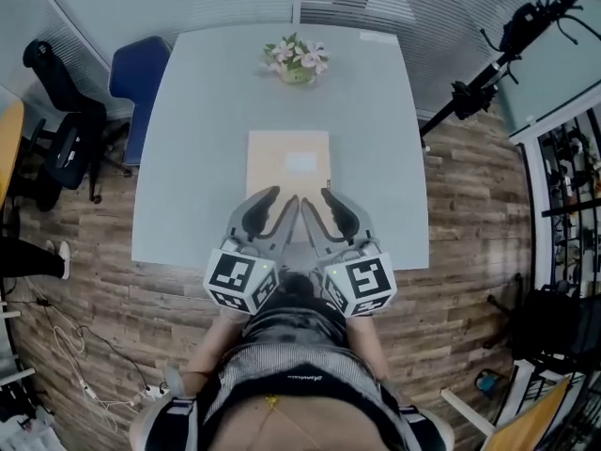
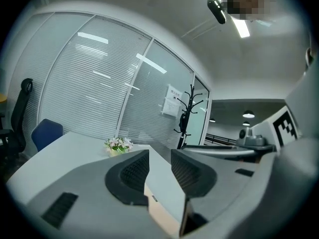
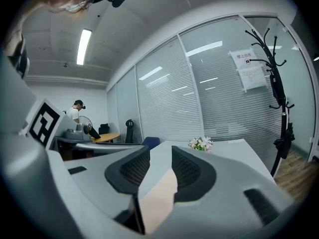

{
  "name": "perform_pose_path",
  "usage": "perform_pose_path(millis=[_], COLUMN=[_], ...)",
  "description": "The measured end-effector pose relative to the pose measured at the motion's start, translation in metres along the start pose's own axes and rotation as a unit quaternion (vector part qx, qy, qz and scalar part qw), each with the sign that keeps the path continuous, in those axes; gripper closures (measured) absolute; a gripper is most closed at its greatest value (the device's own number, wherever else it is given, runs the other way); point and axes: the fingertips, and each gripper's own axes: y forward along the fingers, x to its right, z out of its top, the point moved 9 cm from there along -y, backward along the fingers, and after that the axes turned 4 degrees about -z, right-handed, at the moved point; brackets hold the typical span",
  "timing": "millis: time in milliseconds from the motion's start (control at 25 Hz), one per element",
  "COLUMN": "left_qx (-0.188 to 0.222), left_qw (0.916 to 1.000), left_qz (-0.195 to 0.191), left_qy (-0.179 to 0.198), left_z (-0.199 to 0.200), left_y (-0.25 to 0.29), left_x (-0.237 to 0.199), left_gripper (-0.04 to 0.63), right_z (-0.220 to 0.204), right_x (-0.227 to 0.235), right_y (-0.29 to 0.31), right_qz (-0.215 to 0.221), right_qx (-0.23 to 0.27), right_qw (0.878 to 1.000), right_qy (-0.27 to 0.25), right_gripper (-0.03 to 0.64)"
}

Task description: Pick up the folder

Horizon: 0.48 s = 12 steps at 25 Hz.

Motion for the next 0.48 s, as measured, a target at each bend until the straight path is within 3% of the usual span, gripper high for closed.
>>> perform_pose_path(millis=[480], left_qx=[-0.075], left_qw=[0.9965], left_qz=[0.003], left_qy=[-0.037], left_z=[-0.038], left_y=[0.031], left_x=[-0.081], left_gripper=[0.462], right_z=[-0.049], right_x=[0.022], right_y=[0.064], right_qz=[-0.061], right_qx=[-0.097], right_qw=[0.993], right_qy=[0.013], right_gripper=[0.442])
